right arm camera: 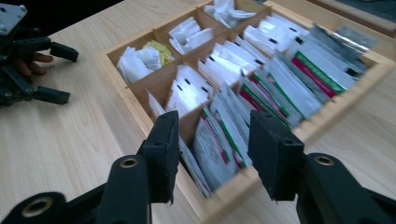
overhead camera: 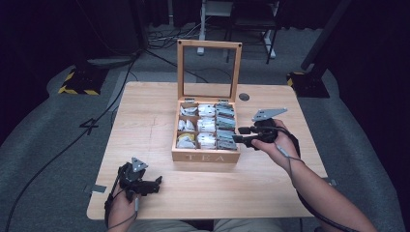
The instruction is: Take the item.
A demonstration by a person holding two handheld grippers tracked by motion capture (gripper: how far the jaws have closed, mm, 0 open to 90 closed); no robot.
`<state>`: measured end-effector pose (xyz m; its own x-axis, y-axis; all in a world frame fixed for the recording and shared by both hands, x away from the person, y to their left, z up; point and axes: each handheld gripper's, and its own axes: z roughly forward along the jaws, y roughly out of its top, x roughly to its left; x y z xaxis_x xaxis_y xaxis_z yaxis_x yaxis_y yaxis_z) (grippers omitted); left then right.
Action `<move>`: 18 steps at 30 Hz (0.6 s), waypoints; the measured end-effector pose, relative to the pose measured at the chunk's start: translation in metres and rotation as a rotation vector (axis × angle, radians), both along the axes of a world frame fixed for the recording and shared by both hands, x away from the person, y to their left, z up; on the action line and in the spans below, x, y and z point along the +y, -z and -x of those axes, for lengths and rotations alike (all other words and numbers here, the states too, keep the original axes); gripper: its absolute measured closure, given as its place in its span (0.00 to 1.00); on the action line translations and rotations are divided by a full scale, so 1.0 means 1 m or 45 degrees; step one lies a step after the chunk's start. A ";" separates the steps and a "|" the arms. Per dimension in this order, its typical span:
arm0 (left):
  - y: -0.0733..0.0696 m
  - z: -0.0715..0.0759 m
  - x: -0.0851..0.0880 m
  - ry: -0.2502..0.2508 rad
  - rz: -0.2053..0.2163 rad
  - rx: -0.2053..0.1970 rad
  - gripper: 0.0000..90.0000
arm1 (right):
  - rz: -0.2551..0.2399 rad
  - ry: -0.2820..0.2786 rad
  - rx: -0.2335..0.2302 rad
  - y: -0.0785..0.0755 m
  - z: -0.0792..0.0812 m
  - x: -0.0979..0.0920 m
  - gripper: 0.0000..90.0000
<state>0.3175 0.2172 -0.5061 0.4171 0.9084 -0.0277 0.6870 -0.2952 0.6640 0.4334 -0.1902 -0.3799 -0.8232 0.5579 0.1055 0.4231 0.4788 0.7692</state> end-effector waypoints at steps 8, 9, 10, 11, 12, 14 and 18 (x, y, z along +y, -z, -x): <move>0.000 0.000 0.000 0.000 0.000 0.001 0.00 | 0.026 -0.056 0.040 0.007 -0.011 0.033 0.66; 0.000 0.000 0.000 0.000 0.000 0.001 0.00 | 0.023 -0.062 0.056 0.008 -0.013 0.041 0.67; 0.000 0.000 0.000 0.000 0.000 0.001 0.00 | 0.023 -0.062 0.056 0.008 -0.013 0.041 0.67; 0.000 0.000 0.000 0.001 0.000 0.000 0.00 | 0.021 -0.072 0.075 0.010 -0.015 0.047 0.68; 0.000 0.000 0.000 0.000 0.000 0.000 0.00 | 0.027 -0.075 0.082 0.010 -0.016 0.050 0.68; 0.000 -0.001 0.000 0.000 0.004 0.001 0.00 | 0.044 -0.083 0.094 0.012 -0.018 0.056 0.69; 0.000 -0.002 0.000 0.007 -0.004 -0.003 0.00 | 0.071 -0.105 0.116 0.017 -0.020 0.067 0.71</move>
